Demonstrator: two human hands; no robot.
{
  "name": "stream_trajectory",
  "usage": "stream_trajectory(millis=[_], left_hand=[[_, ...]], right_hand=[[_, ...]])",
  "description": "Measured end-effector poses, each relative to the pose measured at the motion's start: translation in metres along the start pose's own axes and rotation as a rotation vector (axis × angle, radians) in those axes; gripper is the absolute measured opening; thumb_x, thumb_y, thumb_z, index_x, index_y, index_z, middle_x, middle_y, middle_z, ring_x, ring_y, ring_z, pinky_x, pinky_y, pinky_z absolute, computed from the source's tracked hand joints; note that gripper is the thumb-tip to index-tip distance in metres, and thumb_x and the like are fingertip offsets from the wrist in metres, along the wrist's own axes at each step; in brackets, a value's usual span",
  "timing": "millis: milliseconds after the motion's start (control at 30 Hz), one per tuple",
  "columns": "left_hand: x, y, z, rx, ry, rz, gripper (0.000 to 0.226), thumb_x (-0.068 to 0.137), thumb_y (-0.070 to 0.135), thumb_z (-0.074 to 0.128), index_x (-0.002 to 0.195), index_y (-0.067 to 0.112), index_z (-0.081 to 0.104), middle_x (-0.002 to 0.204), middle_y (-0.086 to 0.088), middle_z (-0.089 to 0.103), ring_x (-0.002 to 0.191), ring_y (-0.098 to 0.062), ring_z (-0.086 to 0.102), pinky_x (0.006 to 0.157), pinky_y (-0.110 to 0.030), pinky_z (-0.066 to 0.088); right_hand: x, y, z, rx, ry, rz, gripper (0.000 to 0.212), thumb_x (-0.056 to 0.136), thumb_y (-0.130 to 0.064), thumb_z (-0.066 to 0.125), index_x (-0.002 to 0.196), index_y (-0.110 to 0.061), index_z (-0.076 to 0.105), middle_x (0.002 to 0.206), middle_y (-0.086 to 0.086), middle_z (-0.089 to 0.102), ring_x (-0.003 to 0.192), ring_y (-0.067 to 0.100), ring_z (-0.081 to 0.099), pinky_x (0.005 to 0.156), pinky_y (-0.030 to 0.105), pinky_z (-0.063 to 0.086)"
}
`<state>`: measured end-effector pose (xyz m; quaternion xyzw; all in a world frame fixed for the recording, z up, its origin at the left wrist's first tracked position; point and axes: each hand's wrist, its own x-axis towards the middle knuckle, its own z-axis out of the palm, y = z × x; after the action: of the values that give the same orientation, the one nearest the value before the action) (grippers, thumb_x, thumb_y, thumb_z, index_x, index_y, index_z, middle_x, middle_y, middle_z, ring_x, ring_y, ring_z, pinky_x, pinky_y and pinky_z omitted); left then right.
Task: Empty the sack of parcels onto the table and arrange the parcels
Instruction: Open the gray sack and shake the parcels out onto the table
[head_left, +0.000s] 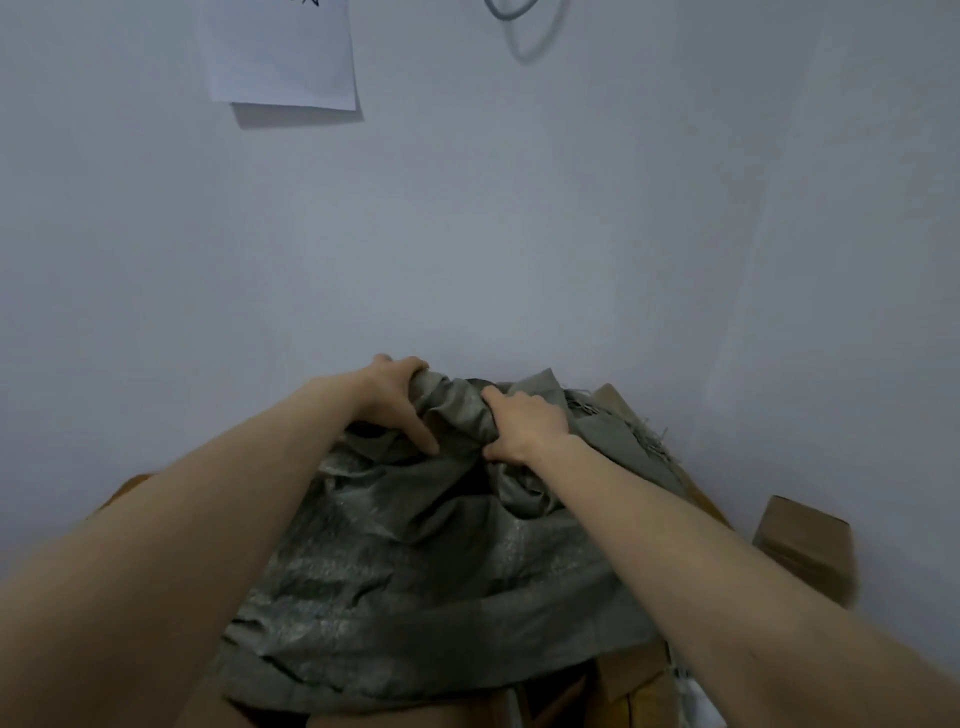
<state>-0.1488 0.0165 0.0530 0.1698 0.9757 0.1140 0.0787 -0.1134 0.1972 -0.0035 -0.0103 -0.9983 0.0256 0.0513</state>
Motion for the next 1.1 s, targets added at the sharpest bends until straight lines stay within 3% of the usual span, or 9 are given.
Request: stream_trajectory(millis=[67,133,200,267,367,800,900,1000,1100], left_hand=[[-0.01,-0.007,-0.016,0.118,-0.139,-0.142,0.133,0.049,0.064,0.082,0.152,0.035,0.002,0.158,-0.01,0.001,0.143,-0.035,0.017,0.111,-0.046,0.031],[-0.018,-0.015,-0.024,0.098,-0.249,-0.209,0.132,0.045,0.072,0.078,0.152,0.029,0.014,0.158,-0.006,0.014,0.142,-0.031,0.024,0.108,-0.044,0.035],[-0.021,-0.02,-0.02,-0.076,-0.293,-0.233,0.102,0.059,0.061,0.08,0.143,0.021,0.037,0.146,-0.002,0.038,0.13,-0.031,0.042,0.09,-0.041,0.046],[-0.015,-0.026,-0.009,-0.215,-0.176,-0.226,0.068,0.074,0.04,0.078,0.13,0.015,0.049,0.133,-0.007,0.052,0.115,-0.032,0.053,0.086,-0.043,0.052],[-0.003,-0.024,-0.002,-0.325,0.043,-0.164,0.045,0.078,0.023,0.076,0.117,0.005,0.06,0.117,-0.012,0.063,0.104,-0.03,0.059,0.094,-0.041,0.05],[0.012,0.021,-0.032,-0.466,0.509,0.068,0.027,0.089,0.013,0.061,0.115,0.005,0.061,0.118,-0.017,0.063,0.111,-0.032,0.057,0.087,-0.031,0.042],[0.009,0.022,-0.032,-0.53,0.442,0.12,0.042,0.088,0.015,0.066,0.127,0.008,0.053,0.125,-0.011,0.059,0.117,-0.027,0.054,0.086,-0.025,0.039],[0.007,0.0,-0.024,-0.659,0.196,0.086,0.105,0.067,0.037,0.084,0.149,0.017,0.022,0.145,-0.001,0.041,0.131,-0.025,0.043,0.104,-0.032,0.04],[-0.004,-0.03,-0.011,-0.527,0.022,-0.059,0.158,0.025,0.07,0.083,0.151,0.029,-0.002,0.158,0.0,0.018,0.143,-0.027,0.023,0.115,-0.047,0.026]], right_hand=[[0.004,0.007,0.001,-0.002,-0.004,0.02,0.062,0.079,-0.038,0.067,0.129,-0.024,0.035,0.119,0.014,0.055,0.109,0.035,0.055,0.082,0.042,0.045],[0.008,0.013,0.002,0.01,-0.006,0.033,0.061,0.081,-0.036,0.064,0.133,-0.026,0.035,0.119,0.012,0.056,0.108,0.034,0.056,0.082,0.041,0.047],[0.011,0.015,0.002,0.017,0.013,0.024,0.055,0.083,-0.032,0.061,0.133,-0.027,0.037,0.12,0.011,0.057,0.108,0.033,0.057,0.078,0.037,0.048],[0.012,0.016,-0.001,0.019,0.054,0.005,0.044,0.086,-0.026,0.056,0.128,-0.024,0.041,0.118,0.01,0.059,0.106,0.032,0.057,0.071,0.034,0.044],[0.014,0.02,-0.015,0.041,0.161,0.008,0.042,0.087,-0.022,0.054,0.127,-0.021,0.041,0.117,0.012,0.059,0.105,0.032,0.057,0.069,0.034,0.041],[0.021,0.043,-0.083,0.142,0.453,0.14,0.043,0.085,-0.015,0.056,0.125,-0.017,0.042,0.112,0.016,0.055,0.104,0.035,0.052,0.066,0.034,0.036],[0.018,0.048,-0.082,0.134,0.447,0.161,0.043,0.085,-0.015,0.056,0.125,-0.016,0.042,0.112,0.016,0.055,0.104,0.035,0.052,0.066,0.035,0.036],[0.015,0.05,-0.069,0.134,0.425,0.189,0.042,0.085,-0.015,0.055,0.125,-0.016,0.042,0.112,0.016,0.055,0.104,0.035,0.053,0.068,0.034,0.036],[0.015,0.044,-0.054,0.143,0.402,0.205,0.04,0.086,-0.015,0.054,0.125,-0.016,0.042,0.111,0.016,0.056,0.103,0.035,0.053,0.069,0.034,0.037]])
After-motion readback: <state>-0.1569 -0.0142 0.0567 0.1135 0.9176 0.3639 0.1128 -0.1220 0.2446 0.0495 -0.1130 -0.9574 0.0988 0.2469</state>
